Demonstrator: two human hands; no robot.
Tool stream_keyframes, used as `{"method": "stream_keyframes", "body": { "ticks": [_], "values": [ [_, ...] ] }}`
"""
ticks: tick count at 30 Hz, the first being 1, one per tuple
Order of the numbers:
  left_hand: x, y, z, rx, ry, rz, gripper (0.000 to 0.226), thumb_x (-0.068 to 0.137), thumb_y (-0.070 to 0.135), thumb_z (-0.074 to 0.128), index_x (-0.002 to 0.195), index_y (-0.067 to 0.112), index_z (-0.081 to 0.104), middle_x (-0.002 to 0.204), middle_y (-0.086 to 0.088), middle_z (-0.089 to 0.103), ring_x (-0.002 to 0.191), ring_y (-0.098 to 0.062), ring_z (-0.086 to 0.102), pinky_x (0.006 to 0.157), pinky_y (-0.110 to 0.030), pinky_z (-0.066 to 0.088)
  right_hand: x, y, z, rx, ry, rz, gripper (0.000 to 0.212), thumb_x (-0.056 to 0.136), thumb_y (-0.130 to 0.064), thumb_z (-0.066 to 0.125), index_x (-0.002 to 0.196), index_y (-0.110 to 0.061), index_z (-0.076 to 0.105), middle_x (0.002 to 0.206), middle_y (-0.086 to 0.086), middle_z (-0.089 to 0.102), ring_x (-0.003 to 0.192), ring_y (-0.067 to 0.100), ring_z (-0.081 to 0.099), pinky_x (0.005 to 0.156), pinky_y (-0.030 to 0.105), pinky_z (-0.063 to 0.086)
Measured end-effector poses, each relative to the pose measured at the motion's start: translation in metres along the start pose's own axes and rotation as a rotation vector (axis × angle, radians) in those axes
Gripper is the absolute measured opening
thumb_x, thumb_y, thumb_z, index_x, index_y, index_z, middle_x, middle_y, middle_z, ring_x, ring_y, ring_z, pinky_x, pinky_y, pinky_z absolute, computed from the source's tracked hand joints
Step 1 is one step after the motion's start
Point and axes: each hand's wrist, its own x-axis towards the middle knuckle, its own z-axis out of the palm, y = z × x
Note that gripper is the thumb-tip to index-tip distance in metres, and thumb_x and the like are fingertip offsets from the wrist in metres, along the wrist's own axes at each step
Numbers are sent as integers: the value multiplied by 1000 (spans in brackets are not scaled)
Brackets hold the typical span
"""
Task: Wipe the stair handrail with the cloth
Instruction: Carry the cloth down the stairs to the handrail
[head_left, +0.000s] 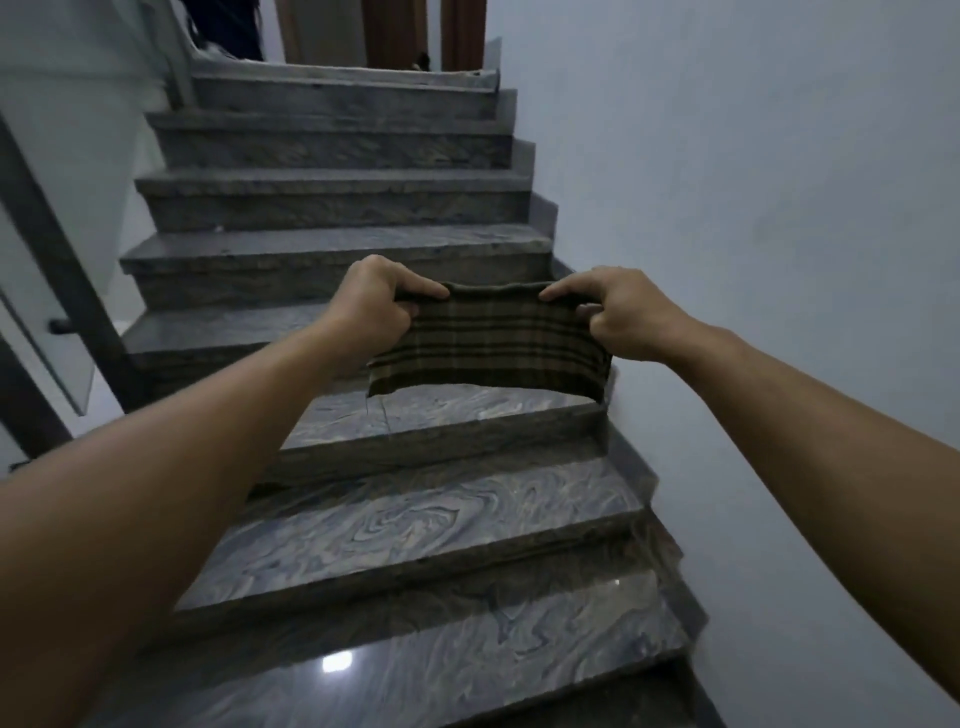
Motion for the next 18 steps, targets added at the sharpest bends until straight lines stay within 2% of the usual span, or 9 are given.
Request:
{"method": "stream_keyframes", "body": {
  "ticks": [3, 6, 8, 11, 14, 18],
  "values": [
    [52, -18, -8, -4, 14, -54, 34, 89, -4, 53, 111, 17, 69, 112, -1, 62, 106, -16, 56, 97, -30, 47, 71, 12, -2, 68, -58, -58, 56, 82, 9, 45, 110, -35, 66, 119, -1, 57, 107, 20, 54, 93, 44, 52],
    [115, -15, -33, -5, 6, -157, 34, 89, -5, 54, 112, 15, 69, 118, -4, 63, 109, -15, 56, 95, -26, 47, 151, 14, -23, 80, -95, -120, 55, 80, 7, 44, 111, -32, 66, 120, 0, 57, 106, 16, 53, 97, 40, 49],
    [159, -6, -54, -4, 20, -200, 33, 89, -4, 55, 111, 15, 69, 115, -1, 63, 103, -11, 57, 87, -20, 48, 202, 11, -47, 83, -108, -154, 55, 79, 6, 43, 112, -32, 66, 124, 1, 58, 111, 18, 52, 97, 39, 47],
    [210, 16, -84, 0, 74, -227, 31, 89, -3, 56, 110, 15, 71, 105, 1, 64, 89, -8, 61, 70, -10, 50, 264, -1, -87, 85, -105, -189, 55, 80, 4, 43, 111, -34, 66, 123, 0, 59, 107, 16, 51, 94, 34, 47],
    [245, 33, -114, 38, 127, -235, 32, 89, -2, 57, 110, 17, 71, 105, 1, 64, 96, -13, 60, 83, -20, 50, 312, -20, -116, 80, -108, -226, 55, 78, 4, 43, 112, -33, 66, 126, 3, 60, 112, 20, 54, 97, 36, 47],
    [276, 44, -164, 125, 184, -235, 33, 89, -1, 57, 114, 17, 69, 107, 1, 62, 94, -11, 55, 78, -17, 45, 367, -55, -138, 74, -139, -259, 54, 79, 3, 43, 116, -30, 65, 129, 5, 58, 115, 22, 53, 94, 35, 47]
  ]
}}
